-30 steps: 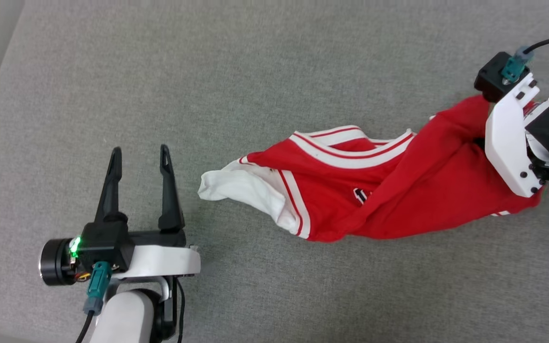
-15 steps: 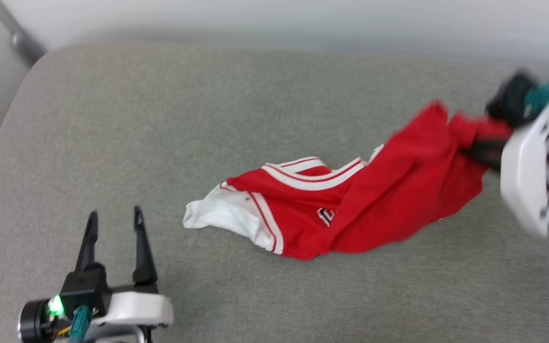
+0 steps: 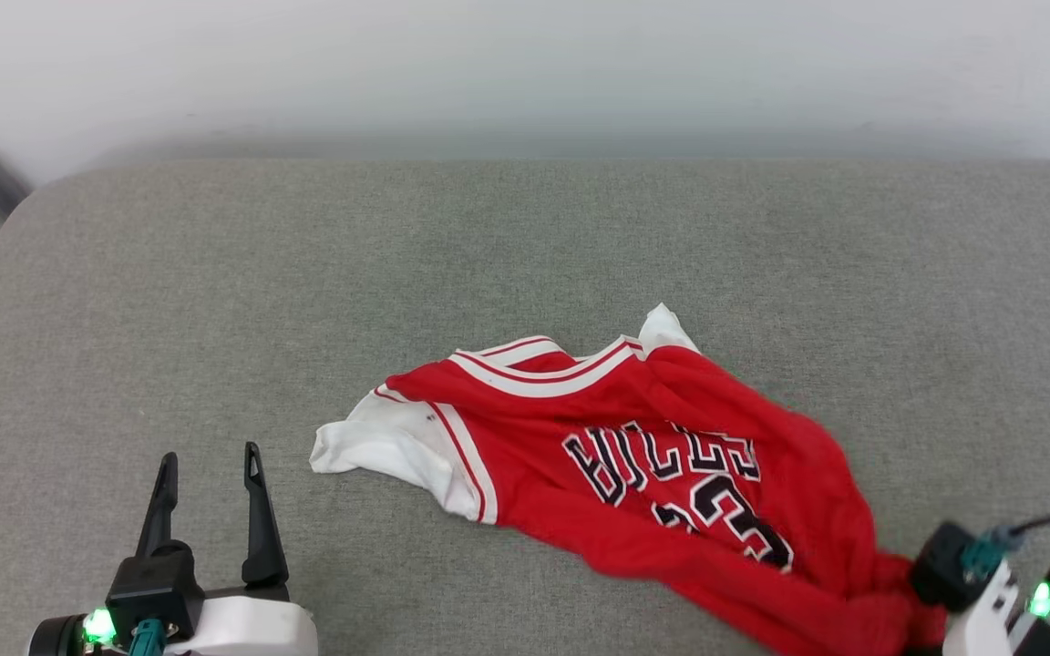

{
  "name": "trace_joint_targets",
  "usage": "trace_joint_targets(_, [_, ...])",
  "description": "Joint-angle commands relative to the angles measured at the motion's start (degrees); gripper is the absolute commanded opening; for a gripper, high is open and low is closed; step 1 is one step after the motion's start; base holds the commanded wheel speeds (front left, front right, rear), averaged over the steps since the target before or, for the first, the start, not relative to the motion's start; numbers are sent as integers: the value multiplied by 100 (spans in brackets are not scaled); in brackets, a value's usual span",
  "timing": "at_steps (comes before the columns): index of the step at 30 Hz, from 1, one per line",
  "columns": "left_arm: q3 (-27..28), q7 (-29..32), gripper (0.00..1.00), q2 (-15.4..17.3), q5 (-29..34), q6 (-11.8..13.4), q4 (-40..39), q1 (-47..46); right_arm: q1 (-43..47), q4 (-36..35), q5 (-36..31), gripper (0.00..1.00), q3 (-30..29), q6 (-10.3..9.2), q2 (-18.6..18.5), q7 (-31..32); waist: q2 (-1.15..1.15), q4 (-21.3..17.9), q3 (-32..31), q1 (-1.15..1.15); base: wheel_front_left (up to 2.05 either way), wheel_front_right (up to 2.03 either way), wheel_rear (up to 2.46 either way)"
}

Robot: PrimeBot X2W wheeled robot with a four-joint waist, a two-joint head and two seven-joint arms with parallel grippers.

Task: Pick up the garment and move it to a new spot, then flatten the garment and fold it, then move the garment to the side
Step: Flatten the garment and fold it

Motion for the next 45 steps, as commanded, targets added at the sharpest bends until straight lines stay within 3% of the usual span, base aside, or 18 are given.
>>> trace_joint_targets(1, [26,-14,100,-12,55,-22,21,66,335,177,-5,0,-2,-4,164,-107,0,2,-13,0,0,0,0])
trace_joint_targets(6, [51,-14,100,-43,89,-52,92,133,1039,691,-145,1,-115,-4,565,-384,0,22,-93,0,0,0,0])
trace_joint_targets(7, [60,-14,100,-50,92,-49,104,156,1086,744,-189,33,-200,-4,617,-464,0,10,-115,0,0,0,0])
trace_joint_targets(8, [70,-14,100,-54,100,-51,105,172,1100,775,-235,92,-315,-5,643,-530,0,-1,-135,0,0,0,0])
trace_joint_targets(9, [78,-14,100,-57,98,-53,107,203,1092,782,-304,100,-448,-5,651,-593,0,-13,-158,0,0,0,0])
trace_joint_targets(18, [91,-14,100,-89,149,-77,153,338,554,82,-731,100,-1850,-5,127,-386,0,-1,-314,0,0,0,0])
trace_joint_targets(25, [-33,-14,100,-109,222,-123,81,185,-297,-555,-951,100,-2594,-5,-136,577,0,220,-139,0,0,0,0])
trace_joint_targets(31, [-173,-14,100,-137,234,-124,-5,16,-1143,-537,-1045,100,-2487,-5,167,1582,0,425,205,0,0,0,0])
trace_joint_targets(39, [-462,-14,100,-184,141,-108,-95,-431,-2492,319,-1055,100,-1721,-5,993,3126,0,820,891,0,0,0,0])
trace_joint_targets(45, [-647,-14,100,-204,32,-58,-156,-723,-3102,1042,-964,100,-1166,-5,1424,3373,0,1068,1358,0,0,0,0])
